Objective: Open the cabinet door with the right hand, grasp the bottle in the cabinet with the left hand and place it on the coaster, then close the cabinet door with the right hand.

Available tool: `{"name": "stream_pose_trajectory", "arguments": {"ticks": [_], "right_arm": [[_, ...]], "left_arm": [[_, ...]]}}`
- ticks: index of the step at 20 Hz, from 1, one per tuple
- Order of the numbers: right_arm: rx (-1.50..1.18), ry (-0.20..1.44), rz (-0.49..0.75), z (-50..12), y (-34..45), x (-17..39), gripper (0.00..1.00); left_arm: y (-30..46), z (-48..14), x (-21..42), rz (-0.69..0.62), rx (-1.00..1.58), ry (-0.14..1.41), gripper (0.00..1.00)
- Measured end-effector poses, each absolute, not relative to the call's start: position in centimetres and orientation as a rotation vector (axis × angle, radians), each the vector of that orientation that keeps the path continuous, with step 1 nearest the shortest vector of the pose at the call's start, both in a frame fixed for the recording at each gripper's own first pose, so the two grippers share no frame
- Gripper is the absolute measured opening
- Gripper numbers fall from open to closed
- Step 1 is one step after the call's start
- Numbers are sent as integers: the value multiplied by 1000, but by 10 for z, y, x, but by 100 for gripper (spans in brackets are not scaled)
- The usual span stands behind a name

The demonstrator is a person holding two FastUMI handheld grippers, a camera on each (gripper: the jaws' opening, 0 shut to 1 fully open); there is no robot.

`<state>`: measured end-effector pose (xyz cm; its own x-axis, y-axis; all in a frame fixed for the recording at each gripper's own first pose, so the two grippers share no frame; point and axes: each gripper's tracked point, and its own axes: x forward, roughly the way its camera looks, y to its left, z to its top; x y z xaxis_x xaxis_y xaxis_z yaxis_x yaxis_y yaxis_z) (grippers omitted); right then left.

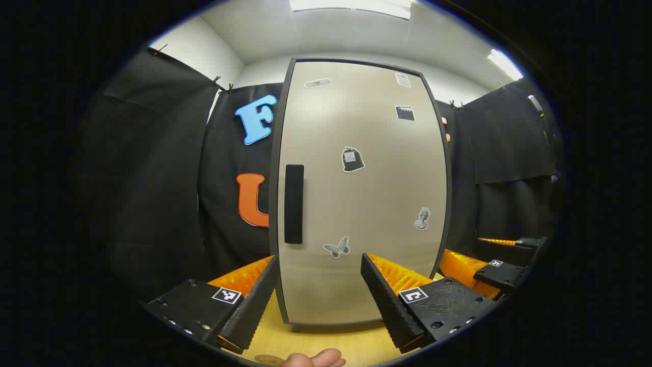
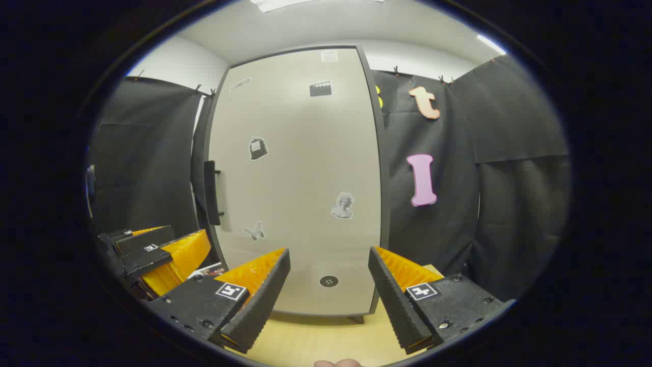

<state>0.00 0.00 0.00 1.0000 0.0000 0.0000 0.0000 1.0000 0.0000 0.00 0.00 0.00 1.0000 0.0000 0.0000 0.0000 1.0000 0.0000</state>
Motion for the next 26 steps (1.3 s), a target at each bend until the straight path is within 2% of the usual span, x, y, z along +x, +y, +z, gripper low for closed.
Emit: {"name": "stream_pose_trajectory", "arguments": {"ticks": [18, 26], "right_arm": [[-6, 10, -17, 1, -6, -1, 99], [-15, 5, 51, 6, 20, 38, 99]], "left_arm": [[0, 2, -7, -13, -13, -9, 96], [6, 9, -17, -36, 6, -27, 96]]}}
